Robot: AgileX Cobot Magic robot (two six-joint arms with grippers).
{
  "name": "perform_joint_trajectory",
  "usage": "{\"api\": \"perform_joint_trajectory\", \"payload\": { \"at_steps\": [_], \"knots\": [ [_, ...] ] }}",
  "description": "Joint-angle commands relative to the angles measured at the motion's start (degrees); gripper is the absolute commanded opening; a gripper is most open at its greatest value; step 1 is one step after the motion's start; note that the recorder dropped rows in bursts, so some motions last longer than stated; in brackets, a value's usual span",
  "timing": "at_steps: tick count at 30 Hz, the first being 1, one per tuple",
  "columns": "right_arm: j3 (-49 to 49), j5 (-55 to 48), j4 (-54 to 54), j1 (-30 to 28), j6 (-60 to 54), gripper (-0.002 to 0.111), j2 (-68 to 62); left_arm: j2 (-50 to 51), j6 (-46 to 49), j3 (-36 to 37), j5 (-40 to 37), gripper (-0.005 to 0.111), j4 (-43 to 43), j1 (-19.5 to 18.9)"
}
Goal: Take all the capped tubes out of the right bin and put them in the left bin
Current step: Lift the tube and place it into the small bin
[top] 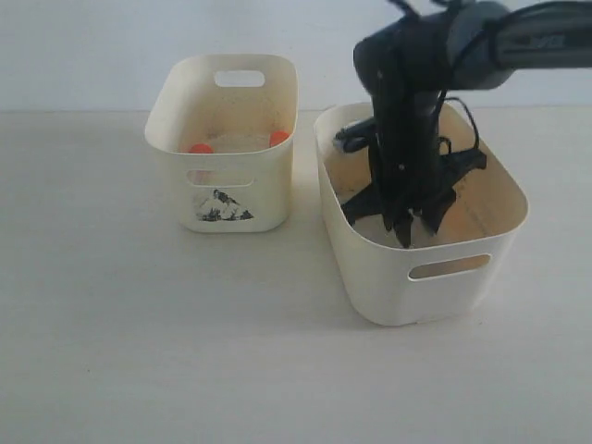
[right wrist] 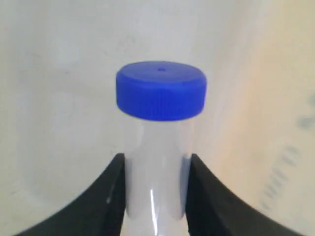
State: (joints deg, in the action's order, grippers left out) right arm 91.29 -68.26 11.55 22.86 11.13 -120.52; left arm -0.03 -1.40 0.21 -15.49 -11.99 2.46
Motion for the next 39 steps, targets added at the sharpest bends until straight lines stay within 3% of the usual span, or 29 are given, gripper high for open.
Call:
{"api": "perform_joint_trajectory", "payload": {
  "at_steps": [1, 10, 15, 18, 21, 23, 25, 26, 27, 28, 29, 30, 34, 39],
  "knots": [
    [0.2, 0.6, 0.1, 0.4, -1.4, 0.000, 10.2, 0.0, -0.8, -0.2, 0.6, 0.004, 0.2, 0.1],
    [0.2, 19.9, -1.8, 0.4, -1.1, 0.000, 26.5, 0.0, -0.8, -0.2, 0.6, 0.004, 0.2, 0.1],
    [0.2, 35.8, -14.7, 0.4, -2.9, 0.000, 27.8, 0.0, -0.8, -0.2, 0.6, 0.004, 0.2, 0.1],
    [0.2, 46.7, -28.2, 1.2, -12.4, 0.000, 24.0, 0.0, -0.8, -0.2, 0.6, 0.004, 0.2, 0.1],
    [0.2, 51.0, -38.2, 2.4, -23.9, 0.002, 18.8, 0.0, -0.8, -0.2, 0.6, 0.004, 0.2, 0.1],
    [0.2, 53.8, -40.7, 3.6, -26.6, 0.021, 14.7, 0.0, -0.8, -0.2, 0.6, 0.004, 0.2, 0.1],
    [0.2, 58.5, -41.0, 5.1, -26.4, 0.072, 9.5, 0.0, -0.8, -0.2, 0.6, 0.004, 0.2, 0.1],
    [0.2, 58.9, -41.0, 5.0, -25.7, 0.077, 8.6, 0.0, -0.8, -0.2, 0.6, 0.004, 0.2, 0.1],
    [0.2, 58.2, -41.0, 5.0, -23.5, 0.070, 8.0, 0.0, -0.8, -0.2, 0.6, 0.004, 0.2, 0.1],
    [0.2, 57.3, -41.0, 5.0, -22.1, 0.056, 8.0, 0.0, -0.8, -0.2, 0.6, 0.004, 0.2, 0.1],
    [0.2, 55.7, -40.9, 4.9, -21.7, 0.026, 8.9, 0.0, -0.8, -0.2, 0.6, 0.004, 0.2, 0.1],
    [0.2, 54.6, -39.9, 4.9, -22.4, 0.006, 9.8, 0.0, -0.8, -0.2, 0.6, 0.004, 0.2, 0.1],
    [0.2, 49.2, -31.6, 4.9, -25.9, 0.004, 16.8, 0.0, -0.8, -0.2, 0.6, 0.004, 0.2, 0.1],
    [0.2, 50.0, -31.6, 5.0, -25.9, 0.004, 21.3, 0.0, -0.8, -0.2, 0.6, 0.004, 0.2, 0.1]
  ]
}}
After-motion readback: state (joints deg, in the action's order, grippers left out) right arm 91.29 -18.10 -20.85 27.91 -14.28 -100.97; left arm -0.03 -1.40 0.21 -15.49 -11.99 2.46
